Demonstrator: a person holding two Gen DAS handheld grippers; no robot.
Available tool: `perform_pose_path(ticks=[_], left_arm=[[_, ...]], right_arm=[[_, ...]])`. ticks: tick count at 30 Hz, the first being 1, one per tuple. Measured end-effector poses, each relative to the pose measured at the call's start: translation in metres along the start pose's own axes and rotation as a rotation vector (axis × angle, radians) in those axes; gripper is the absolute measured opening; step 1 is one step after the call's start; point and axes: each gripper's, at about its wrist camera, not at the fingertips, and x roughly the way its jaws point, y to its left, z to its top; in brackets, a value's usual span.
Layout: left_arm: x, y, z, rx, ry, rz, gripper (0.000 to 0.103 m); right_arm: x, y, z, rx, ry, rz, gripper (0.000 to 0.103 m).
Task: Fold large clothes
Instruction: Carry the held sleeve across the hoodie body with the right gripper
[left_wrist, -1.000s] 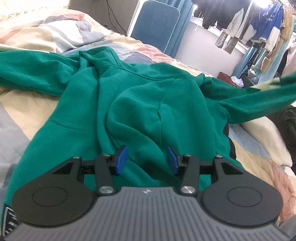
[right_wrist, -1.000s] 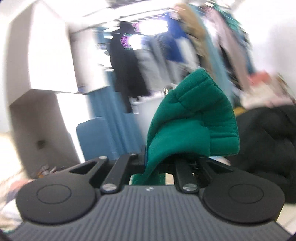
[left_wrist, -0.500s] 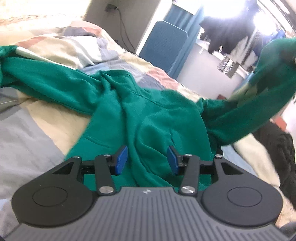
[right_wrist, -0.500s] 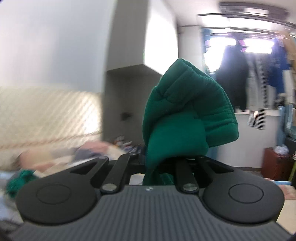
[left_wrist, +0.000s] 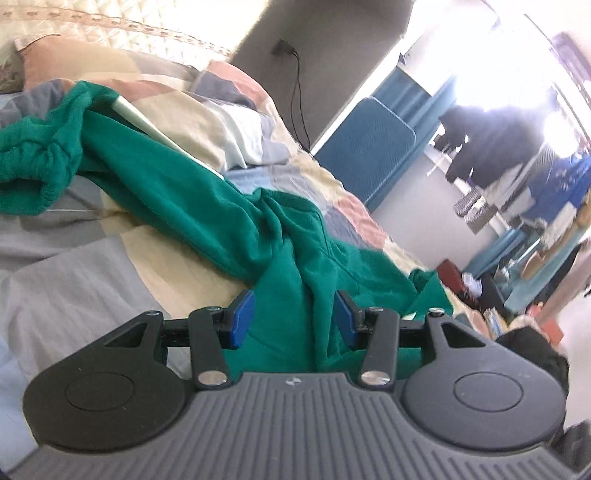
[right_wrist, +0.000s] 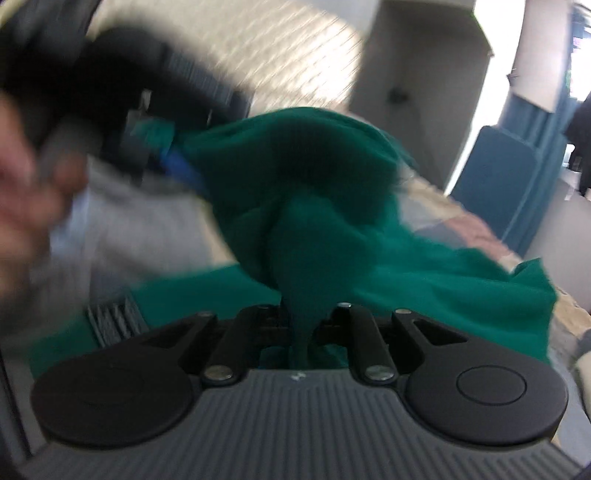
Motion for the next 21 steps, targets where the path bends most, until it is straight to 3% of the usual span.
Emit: perform_pose_path(ticks=[7, 9, 11, 12, 16, 21], left_arm=[[-0.015, -0.006, 0.000, -0.003, -0.018, -0.051, 0.053], [-0.019, -0.013, -0.002, 0.016, -0.015, -0.073, 0.053], [-0.022, -0.019, -0.005, 0.038, -0.010, -0.086, 0.053], [-0.023, -0.024, -0.007, 0.049, -0.003, -0.095, 0.053], [-0.017, -0.037, -0.017, 0.091, 0.031, -0.100, 0.053], [-0.002, -0.048, -0.032, 0.133, 0.093, -0.078, 0.052]], right_arm=[[-0.015, -0.010, 0.001, 0.077, 0.073, 0.062, 0.021], [-0.023, -0.018, 0.000, 0.112, 0.102, 0.103, 0.037], [-0.037, -0.018, 0.000, 0.151, 0.099, 0.146, 0.076], [-0.047, -0.021, -0.001, 0.169, 0.086, 0.166, 0.082], [-0.077, -0.026, -0.008, 0.214, 0.042, 0.242, 0.084], [-0.073, -0.058, -0.010, 0.332, 0.037, 0.152, 0.084]])
